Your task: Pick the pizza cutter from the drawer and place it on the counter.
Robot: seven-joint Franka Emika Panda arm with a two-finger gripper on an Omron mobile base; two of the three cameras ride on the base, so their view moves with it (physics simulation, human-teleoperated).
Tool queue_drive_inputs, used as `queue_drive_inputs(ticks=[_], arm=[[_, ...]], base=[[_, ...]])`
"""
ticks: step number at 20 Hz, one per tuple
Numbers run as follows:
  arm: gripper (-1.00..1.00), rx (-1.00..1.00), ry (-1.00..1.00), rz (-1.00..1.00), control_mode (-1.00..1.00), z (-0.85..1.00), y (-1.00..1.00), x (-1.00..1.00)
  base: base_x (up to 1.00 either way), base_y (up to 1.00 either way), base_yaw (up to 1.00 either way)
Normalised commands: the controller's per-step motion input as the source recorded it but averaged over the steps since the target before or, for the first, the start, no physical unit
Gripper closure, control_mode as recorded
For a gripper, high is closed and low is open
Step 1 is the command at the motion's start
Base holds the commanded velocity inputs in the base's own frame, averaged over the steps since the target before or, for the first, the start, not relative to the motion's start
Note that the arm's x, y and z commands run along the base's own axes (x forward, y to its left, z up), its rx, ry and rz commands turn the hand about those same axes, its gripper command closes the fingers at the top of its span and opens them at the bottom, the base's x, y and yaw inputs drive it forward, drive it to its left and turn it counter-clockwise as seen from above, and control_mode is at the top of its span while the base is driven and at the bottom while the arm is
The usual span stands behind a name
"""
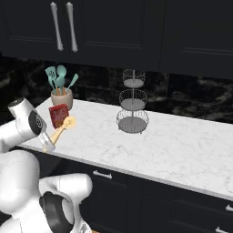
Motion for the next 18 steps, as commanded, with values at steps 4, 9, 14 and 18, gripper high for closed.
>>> queue_drive_inputs(ticks=[4,9,14,18], arm=[[1.00,0.10,0.00,0.02,-1.00,-0.11,-0.46,0.65],[1.00,0.04,0.14,-0.01,-1.00,0.01,0.01,1.00],[1.00,0.03,0.15,0.00,-1.00,0.00,0.01,1.00],[1.00,0.03,0.19,0.00,-1.00,0.00,0.10,1.00]], base=[[0.00,0.00,0.00],[0.00,0.00,0.00],[0.00,0.00,0.00],[0.00,0.00,0.00]])
